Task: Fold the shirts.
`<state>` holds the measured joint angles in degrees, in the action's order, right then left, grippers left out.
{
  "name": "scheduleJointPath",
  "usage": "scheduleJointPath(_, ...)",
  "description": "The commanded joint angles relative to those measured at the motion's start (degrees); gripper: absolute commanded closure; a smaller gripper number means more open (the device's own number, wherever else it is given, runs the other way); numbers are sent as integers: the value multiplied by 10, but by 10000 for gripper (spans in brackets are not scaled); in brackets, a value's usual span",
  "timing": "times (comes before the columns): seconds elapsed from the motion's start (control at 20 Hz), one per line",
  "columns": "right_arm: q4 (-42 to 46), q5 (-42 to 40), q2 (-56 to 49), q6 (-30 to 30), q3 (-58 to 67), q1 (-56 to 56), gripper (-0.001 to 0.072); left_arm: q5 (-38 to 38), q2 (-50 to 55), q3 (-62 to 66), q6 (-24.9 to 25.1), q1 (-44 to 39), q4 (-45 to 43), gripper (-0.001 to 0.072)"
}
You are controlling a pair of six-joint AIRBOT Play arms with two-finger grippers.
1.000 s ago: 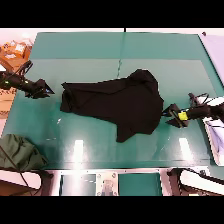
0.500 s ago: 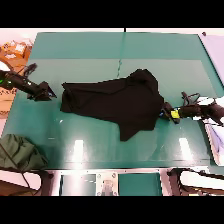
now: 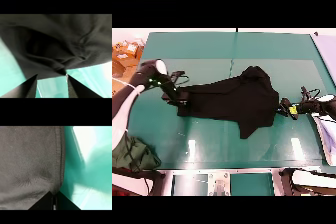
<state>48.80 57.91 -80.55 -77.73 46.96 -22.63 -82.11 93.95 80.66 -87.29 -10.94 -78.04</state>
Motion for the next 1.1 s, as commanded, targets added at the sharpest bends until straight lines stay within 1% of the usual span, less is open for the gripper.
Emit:
scheduleJointPath(0.0,3,2,0,9,2,-2,698,-2,0,-4,-68,-62,-85,285)
scheduleJointPath(0.1,3,2,0,18,2,-2,698,-4,1,-20,-90,-75,-124,285)
scheduleJointPath(0.2,3,2,0,20,2,-2,698,4,2,-42,-106,-75,-126,285)
scheduleJointPath(0.3,3,2,0,20,2,-2,698,13,2,-55,-118,-75,-148,287)
scheduleJointPath(0.35,3,2,0,22,2,-2,698,14,1,-55,-117,-75,-156,307)
scheduleJointPath(0.4,3,2,0,32,2,-2,698,9,0,-53,-116,-75,-157,605)
scheduleJointPath(0.45,3,4,0,34,2,-5,698,-5,0,-46,-109,-75,-157,669)
scheduleJointPath(0.55,3,18,0,34,4,-23,698,-52,-5,-12,-72,-68,-161,677)
scheduleJointPath(0.7,3,35,0,34,7,-70,699,-44,-61,-2,-45,-20,-159,677)
scheduleJointPath(0.8,3,39,0,37,7,-90,698,-48,-94,-15,-9,38,-140,677)
scheduleJointPath(0.9,2,47,0,52,7,-93,698,-54,-103,-43,51,103,-56,677)
scheduleJointPath(0.95,-1,55,0,59,7,-89,698,-45,-102,-69,83,129,6,677)
scheduleJointPath(1.0,-4,63,0,64,7,-83,698,-31,-102,-101,123,146,63,677)
scheduleJointPath(1.05,-5,68,0,64,7,-78,698,-12,-101,-140,174,156,115,677)
